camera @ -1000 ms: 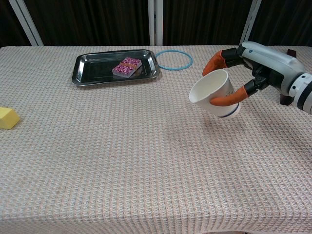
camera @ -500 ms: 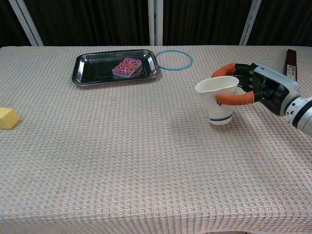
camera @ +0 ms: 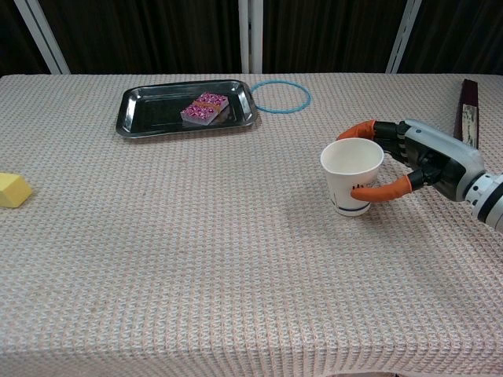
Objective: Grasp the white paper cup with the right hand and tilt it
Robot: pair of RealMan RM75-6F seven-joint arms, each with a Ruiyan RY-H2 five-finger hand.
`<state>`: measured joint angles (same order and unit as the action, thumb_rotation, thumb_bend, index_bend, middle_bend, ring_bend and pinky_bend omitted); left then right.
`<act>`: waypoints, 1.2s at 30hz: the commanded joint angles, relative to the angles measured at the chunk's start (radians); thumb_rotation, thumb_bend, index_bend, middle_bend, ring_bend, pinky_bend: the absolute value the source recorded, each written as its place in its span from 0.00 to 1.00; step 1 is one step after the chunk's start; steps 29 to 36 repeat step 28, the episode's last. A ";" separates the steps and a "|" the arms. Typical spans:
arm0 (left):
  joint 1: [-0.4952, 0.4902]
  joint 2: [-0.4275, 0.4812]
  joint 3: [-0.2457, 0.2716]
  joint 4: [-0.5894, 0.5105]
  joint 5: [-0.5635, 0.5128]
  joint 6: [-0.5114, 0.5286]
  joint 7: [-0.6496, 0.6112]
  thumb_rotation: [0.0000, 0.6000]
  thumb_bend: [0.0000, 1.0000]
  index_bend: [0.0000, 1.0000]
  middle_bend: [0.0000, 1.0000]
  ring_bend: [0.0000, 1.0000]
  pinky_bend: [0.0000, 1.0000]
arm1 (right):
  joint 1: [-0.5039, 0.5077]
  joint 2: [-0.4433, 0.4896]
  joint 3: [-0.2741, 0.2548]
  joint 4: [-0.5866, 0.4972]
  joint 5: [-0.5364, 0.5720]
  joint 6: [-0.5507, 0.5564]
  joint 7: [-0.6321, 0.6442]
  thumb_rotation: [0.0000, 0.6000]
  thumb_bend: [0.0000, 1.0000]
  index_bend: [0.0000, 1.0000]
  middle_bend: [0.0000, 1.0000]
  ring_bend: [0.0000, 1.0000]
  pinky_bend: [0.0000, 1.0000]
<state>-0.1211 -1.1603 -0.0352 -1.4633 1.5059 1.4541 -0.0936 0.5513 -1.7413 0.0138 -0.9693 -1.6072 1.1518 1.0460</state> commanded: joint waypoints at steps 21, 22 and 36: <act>0.004 0.018 -0.009 -0.047 0.006 0.027 0.030 1.00 0.03 0.07 0.02 0.00 0.07 | -0.439 0.540 -0.027 -0.526 0.225 0.435 -1.006 1.00 0.00 0.00 0.00 0.00 0.00; 0.004 0.019 -0.009 -0.048 0.006 0.027 0.032 1.00 0.03 0.07 0.02 0.00 0.07 | -0.456 0.546 -0.025 -0.528 0.240 0.445 -1.005 1.00 0.00 0.00 0.00 0.00 0.00; 0.002 0.016 -0.009 -0.044 0.001 0.018 0.034 1.00 0.03 0.07 0.02 0.00 0.07 | -0.518 0.553 -0.014 -0.500 0.256 0.478 -0.964 1.00 0.00 0.00 0.00 0.00 0.00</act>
